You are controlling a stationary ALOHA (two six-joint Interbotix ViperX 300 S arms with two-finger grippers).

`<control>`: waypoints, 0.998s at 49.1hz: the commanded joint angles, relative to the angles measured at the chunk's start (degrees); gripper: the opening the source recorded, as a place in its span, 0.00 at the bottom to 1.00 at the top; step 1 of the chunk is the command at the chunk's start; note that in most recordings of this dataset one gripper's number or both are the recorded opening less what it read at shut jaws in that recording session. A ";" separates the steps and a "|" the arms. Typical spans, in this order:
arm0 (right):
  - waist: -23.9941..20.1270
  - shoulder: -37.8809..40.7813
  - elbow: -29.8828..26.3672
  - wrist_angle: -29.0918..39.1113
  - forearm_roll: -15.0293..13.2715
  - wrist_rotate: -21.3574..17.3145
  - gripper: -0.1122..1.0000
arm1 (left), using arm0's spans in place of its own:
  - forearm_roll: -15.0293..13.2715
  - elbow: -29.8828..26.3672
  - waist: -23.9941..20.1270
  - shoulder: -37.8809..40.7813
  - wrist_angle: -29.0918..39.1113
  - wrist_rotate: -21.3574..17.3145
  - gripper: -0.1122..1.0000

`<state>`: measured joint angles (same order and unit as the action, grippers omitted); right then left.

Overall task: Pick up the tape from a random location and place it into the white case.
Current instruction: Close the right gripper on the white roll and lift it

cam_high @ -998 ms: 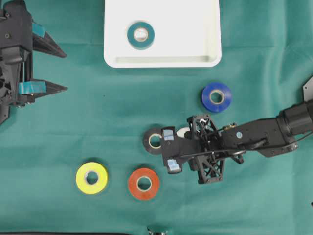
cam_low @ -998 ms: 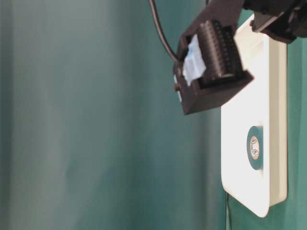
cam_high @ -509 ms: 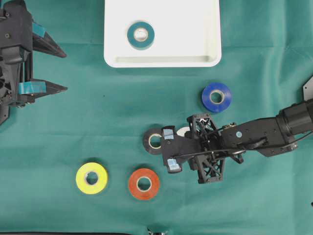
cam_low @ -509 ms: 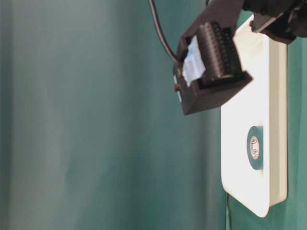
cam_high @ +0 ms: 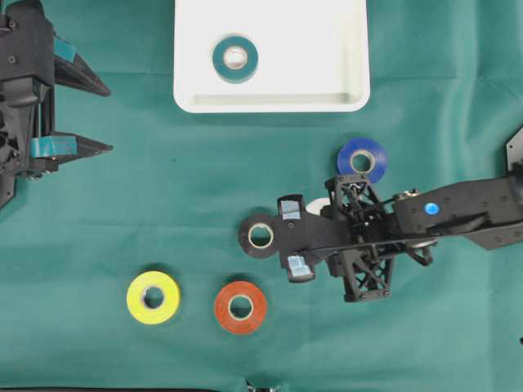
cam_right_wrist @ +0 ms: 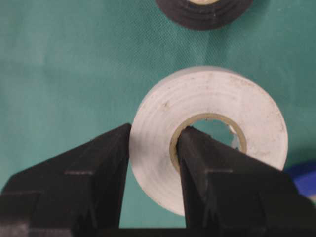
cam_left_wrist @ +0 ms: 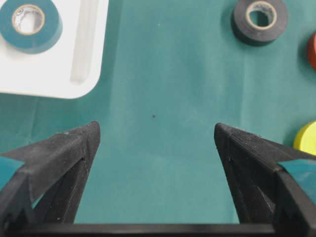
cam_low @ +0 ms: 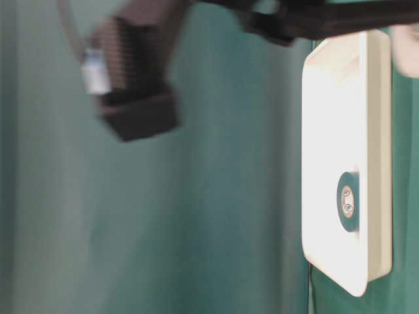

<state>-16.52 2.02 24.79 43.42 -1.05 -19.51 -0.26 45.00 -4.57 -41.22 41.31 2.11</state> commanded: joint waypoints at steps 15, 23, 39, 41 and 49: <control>-0.09 -6.33 -7.91 12.48 -2.02 0.00 0.38 | 0.09 -0.88 -0.09 0.00 -0.44 0.09 1.00; -0.09 -8.26 -10.20 16.35 -2.46 -0.09 0.38 | 0.00 -0.88 -0.18 0.00 -0.44 0.09 1.00; -0.09 -10.28 -15.82 24.96 -4.13 -0.09 0.38 | 0.09 -0.88 -0.18 0.00 -0.44 0.09 1.00; -0.09 -10.37 -16.52 26.02 -4.39 -0.09 0.38 | 0.09 -0.88 -0.18 0.00 -0.35 0.09 1.00; -0.09 -10.63 -19.34 30.15 -5.36 -0.09 0.38 | 0.09 -0.88 -0.18 0.00 -0.44 0.09 1.00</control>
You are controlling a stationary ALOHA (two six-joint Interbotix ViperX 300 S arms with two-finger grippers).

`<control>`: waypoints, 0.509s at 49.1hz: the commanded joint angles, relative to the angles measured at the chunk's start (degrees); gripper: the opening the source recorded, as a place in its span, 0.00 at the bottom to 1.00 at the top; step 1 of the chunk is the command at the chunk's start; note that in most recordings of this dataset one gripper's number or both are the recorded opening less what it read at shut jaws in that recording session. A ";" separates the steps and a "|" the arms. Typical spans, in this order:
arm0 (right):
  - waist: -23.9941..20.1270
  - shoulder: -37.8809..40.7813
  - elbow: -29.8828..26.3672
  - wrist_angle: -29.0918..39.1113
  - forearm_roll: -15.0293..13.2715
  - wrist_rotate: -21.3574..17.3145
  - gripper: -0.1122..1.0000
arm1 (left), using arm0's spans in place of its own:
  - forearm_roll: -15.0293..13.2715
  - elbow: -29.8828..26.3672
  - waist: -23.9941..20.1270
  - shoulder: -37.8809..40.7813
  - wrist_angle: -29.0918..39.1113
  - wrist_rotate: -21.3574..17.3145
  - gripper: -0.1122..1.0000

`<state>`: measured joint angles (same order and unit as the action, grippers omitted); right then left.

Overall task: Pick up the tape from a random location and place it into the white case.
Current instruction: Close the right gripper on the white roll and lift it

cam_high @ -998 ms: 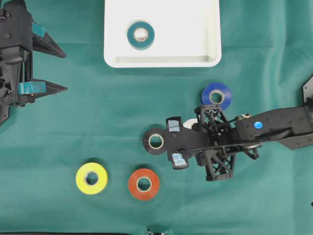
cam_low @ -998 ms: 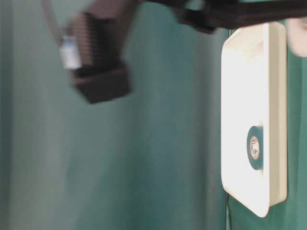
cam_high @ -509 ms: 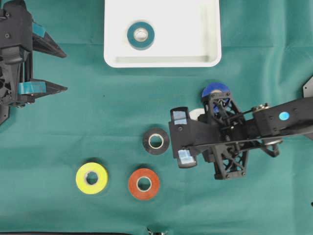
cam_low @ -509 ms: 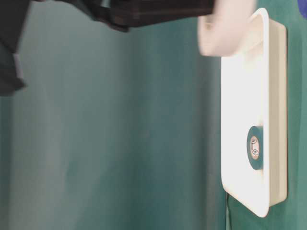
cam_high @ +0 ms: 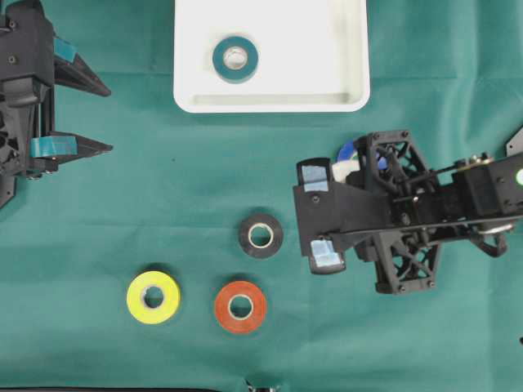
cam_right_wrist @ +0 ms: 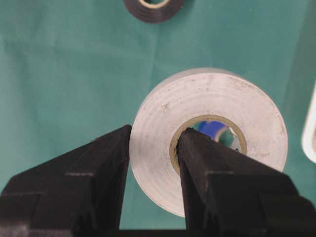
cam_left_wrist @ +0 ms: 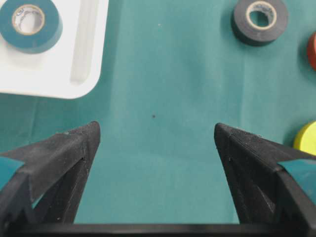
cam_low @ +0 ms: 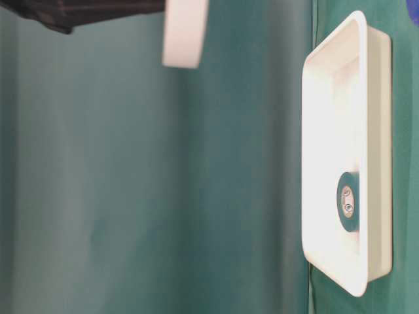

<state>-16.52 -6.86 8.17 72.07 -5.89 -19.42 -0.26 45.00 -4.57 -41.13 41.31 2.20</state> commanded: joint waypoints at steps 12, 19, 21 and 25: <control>-0.18 -2.02 -3.96 2.90 -0.62 -0.09 0.38 | 0.00 -0.88 -0.18 -0.09 -0.44 0.00 1.00; -0.26 -2.02 -3.96 2.81 -0.62 -0.18 0.38 | 0.09 -0.88 -0.09 -0.09 -0.44 0.00 1.00; -0.26 -2.02 -3.96 2.72 -0.70 -0.09 0.38 | 0.09 -0.88 -0.18 -0.09 -0.44 0.00 1.00; -0.26 -2.02 -3.96 2.72 -0.62 -0.18 0.38 | 0.09 -0.88 -0.09 -0.09 -0.44 0.00 1.00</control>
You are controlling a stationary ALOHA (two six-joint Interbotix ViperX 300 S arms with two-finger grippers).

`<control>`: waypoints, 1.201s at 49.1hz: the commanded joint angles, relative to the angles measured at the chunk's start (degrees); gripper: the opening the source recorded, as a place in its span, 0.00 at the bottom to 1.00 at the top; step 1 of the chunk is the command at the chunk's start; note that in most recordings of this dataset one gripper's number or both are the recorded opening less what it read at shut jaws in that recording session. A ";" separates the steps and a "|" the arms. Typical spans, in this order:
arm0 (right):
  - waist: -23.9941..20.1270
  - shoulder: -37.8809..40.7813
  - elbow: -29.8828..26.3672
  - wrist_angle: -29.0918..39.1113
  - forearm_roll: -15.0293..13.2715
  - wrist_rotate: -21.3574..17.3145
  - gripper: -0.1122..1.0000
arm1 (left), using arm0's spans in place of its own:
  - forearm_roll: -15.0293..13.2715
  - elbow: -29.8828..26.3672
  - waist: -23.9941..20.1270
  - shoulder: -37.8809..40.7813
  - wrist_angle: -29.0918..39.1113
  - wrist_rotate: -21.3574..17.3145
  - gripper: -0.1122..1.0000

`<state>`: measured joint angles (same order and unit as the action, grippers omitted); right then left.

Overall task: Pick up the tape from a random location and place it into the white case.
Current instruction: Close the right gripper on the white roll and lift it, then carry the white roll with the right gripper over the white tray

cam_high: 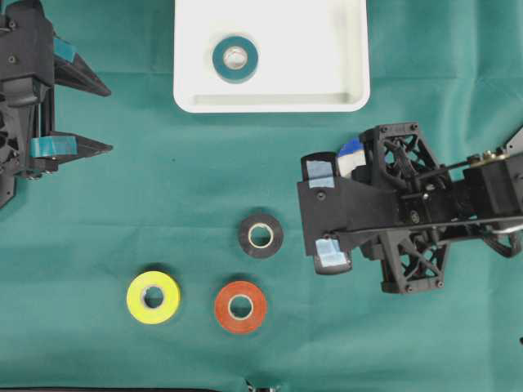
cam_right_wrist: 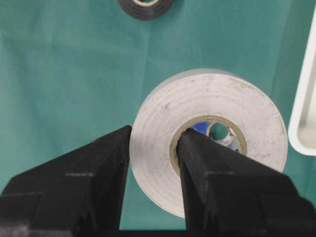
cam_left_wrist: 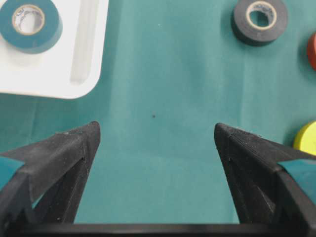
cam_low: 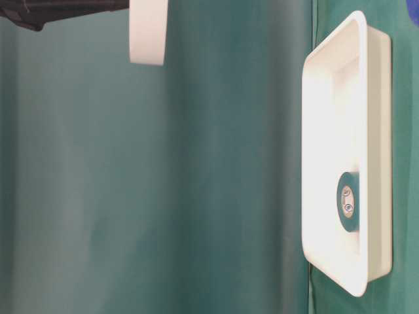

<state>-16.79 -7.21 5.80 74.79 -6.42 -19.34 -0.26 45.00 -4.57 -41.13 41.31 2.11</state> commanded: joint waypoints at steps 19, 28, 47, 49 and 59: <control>0.18 -1.67 -1.58 -0.09 -1.93 -0.26 0.38 | 0.00 -0.88 -0.18 -0.09 -0.44 0.09 1.00; 1.14 -1.67 -1.23 -0.09 -2.99 -0.26 0.38 | 0.09 -0.79 -0.18 -0.09 -0.44 0.09 1.00; 8.09 -1.67 0.44 -1.14 -3.52 2.46 0.38 | 0.09 -0.88 -0.09 0.00 -0.44 0.09 1.00; 9.40 -1.67 0.97 -1.67 -3.52 3.16 0.38 | 0.09 -0.88 -0.18 -0.09 -0.35 0.09 1.00; 15.91 -1.67 1.67 -2.37 -3.52 6.94 0.38 | 0.09 -0.79 -0.18 -0.09 -0.44 0.09 1.00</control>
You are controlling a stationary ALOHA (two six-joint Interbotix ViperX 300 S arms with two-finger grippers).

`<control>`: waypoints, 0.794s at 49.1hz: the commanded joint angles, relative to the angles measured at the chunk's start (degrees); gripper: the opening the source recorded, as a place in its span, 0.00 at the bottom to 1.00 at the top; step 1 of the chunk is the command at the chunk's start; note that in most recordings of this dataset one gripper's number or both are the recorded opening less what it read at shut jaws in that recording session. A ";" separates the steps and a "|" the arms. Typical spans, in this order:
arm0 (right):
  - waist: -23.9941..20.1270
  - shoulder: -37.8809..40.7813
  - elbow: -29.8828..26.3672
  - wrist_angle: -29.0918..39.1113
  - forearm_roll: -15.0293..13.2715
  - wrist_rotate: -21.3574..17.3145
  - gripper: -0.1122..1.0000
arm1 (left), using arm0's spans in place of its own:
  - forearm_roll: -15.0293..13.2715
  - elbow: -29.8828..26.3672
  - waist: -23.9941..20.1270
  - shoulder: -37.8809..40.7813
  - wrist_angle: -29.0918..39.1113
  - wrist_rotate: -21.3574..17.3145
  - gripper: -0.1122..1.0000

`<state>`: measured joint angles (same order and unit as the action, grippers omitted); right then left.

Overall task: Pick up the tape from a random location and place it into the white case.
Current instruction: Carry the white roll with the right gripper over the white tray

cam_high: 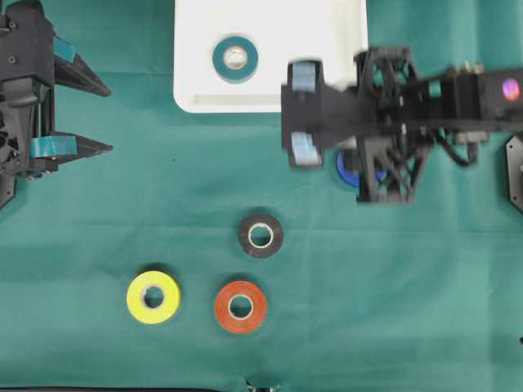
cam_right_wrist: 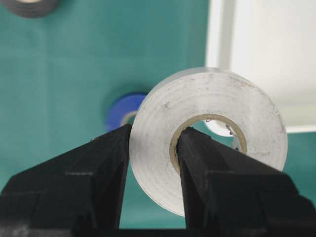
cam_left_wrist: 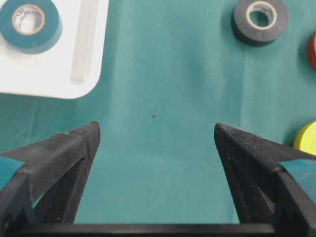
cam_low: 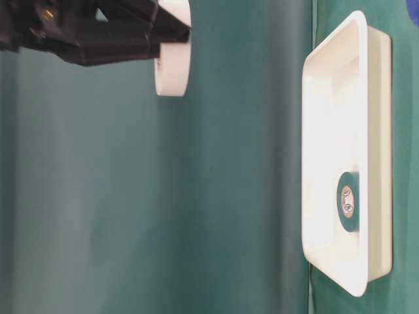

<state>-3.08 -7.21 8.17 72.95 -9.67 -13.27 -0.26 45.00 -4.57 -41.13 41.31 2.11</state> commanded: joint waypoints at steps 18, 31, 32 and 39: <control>16.35 -1.85 -0.70 -2.81 -0.26 7.73 0.38 | 0.09 -0.88 -0.18 -0.09 -0.44 0.09 1.00; 20.21 -1.85 -0.79 -5.10 -0.18 10.11 0.38 | 0.09 -0.88 -0.09 0.00 -0.44 0.09 1.00; 20.30 -1.85 -0.79 -5.36 -0.09 10.11 0.38 | 0.09 -0.88 -0.18 -0.09 -0.44 0.09 1.00; 20.21 -1.05 -1.23 -5.89 0.00 10.20 0.38 | 0.09 -0.88 -0.09 -0.09 -0.44 0.09 1.00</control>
<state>16.96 -7.21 8.17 67.68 -9.76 -3.16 -0.26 45.00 -4.57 -41.13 41.31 2.11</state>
